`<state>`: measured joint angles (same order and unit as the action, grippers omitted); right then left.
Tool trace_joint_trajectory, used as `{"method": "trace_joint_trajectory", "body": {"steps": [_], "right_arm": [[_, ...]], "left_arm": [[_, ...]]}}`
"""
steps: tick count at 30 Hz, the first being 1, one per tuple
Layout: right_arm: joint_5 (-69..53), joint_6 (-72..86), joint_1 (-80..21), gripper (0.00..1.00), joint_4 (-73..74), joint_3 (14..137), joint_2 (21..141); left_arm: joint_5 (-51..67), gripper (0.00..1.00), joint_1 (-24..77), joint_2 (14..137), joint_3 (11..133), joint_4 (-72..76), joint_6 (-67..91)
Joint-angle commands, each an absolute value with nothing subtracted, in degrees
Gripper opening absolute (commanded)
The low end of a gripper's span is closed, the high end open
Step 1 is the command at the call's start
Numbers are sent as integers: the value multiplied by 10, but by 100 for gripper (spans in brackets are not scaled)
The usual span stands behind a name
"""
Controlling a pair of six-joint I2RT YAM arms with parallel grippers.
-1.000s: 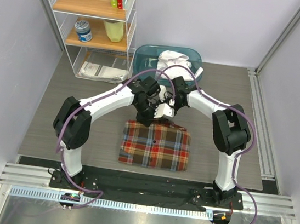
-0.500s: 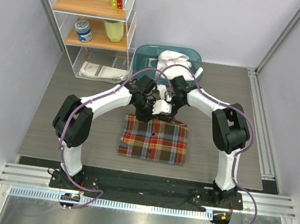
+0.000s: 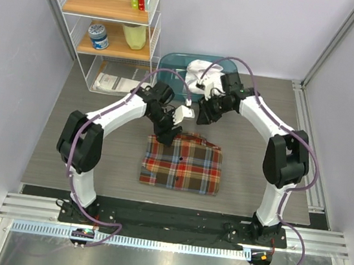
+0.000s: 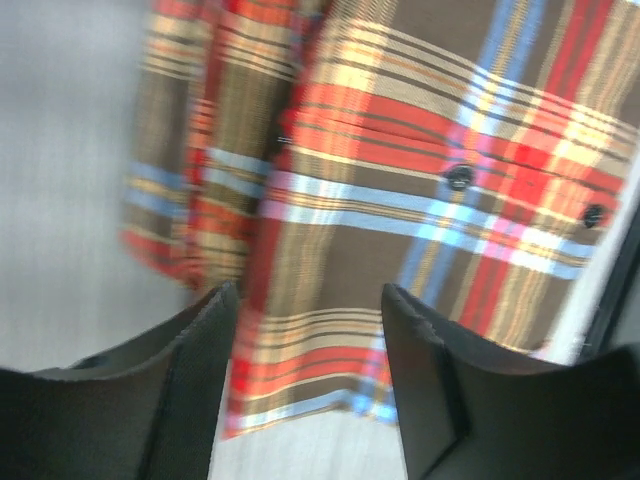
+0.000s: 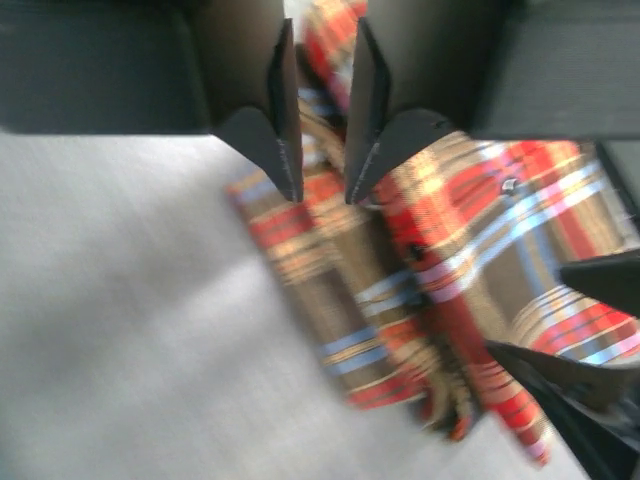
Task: Fold and stack the long sleeve shirts
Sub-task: Fold the shirt
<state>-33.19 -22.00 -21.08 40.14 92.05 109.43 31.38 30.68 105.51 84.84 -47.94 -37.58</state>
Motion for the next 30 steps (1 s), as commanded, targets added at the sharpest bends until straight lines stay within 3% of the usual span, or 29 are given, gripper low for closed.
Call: {"method": "trace_joint_trajectory", "body": {"steps": [1, 10, 22, 26, 30], "right_arm": [[-395, -175, -223, 26, 393, 877, 1112], [-410, -155, -241, 24, 355, 738, 1103], [-483, -85, -286, 24, 337, 592, 942], [-505, -87, -280, 25, 364, 608, 904], [-484, -102, -242, 28, 372, 685, 935]], "left_arm": [[358, 57, 318, 1066, 822, -492, -341], [364, 49, 343, 1077, 736, -532, -401], [438, 48, 412, 955, 642, -639, -471], [443, 55, 411, 906, 694, -691, -494], [411, 63, 411, 874, 735, -572, -431]]}}
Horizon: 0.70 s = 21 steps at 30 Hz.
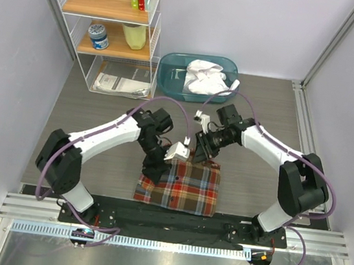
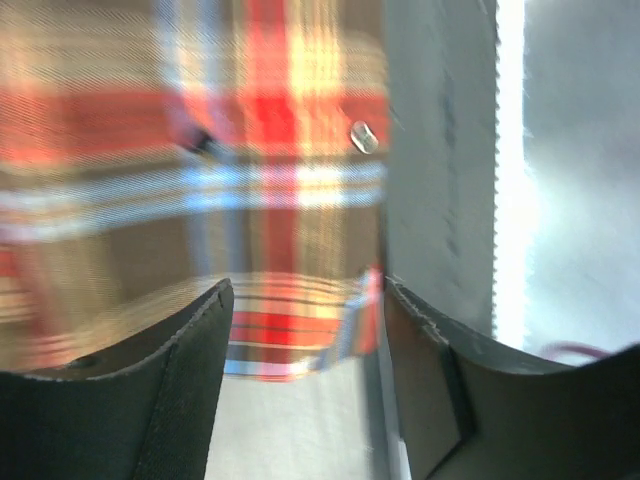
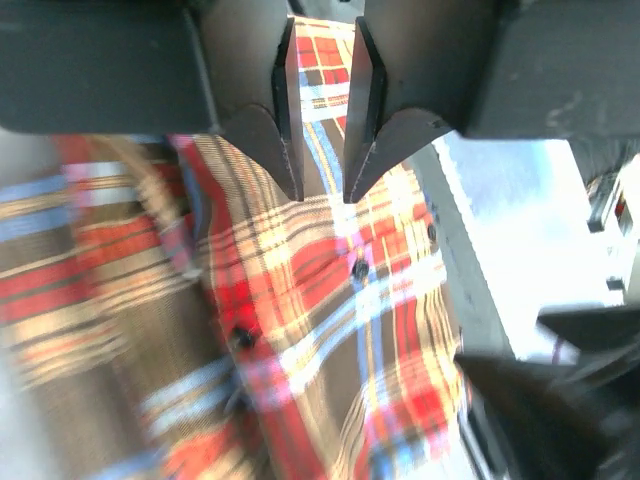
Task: Fold and stack the long sleeve shirts
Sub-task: Fold the shirt
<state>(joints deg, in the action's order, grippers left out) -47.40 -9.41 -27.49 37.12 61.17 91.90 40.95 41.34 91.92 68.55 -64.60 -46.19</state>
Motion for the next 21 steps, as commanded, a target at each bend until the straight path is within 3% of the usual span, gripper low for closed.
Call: {"method": "trace_joint_trajectory", "body": {"steps": [1, 7, 15, 21], "right_arm": [[-486, -101, -226, 28, 373, 723, 953], [-508, -62, -214, 26, 345, 830, 1084], [-529, -43, -215, 19, 323, 853, 1181], [-538, -54, -216, 17, 323, 839, 1191]], "left_arm": [[402, 64, 410, 878, 743, -550, -416], [359, 72, 407, 945, 764, -449, -386], [347, 71, 406, 1008, 776, -390, -425], [337, 70, 406, 1041, 775, -387, -441]]}}
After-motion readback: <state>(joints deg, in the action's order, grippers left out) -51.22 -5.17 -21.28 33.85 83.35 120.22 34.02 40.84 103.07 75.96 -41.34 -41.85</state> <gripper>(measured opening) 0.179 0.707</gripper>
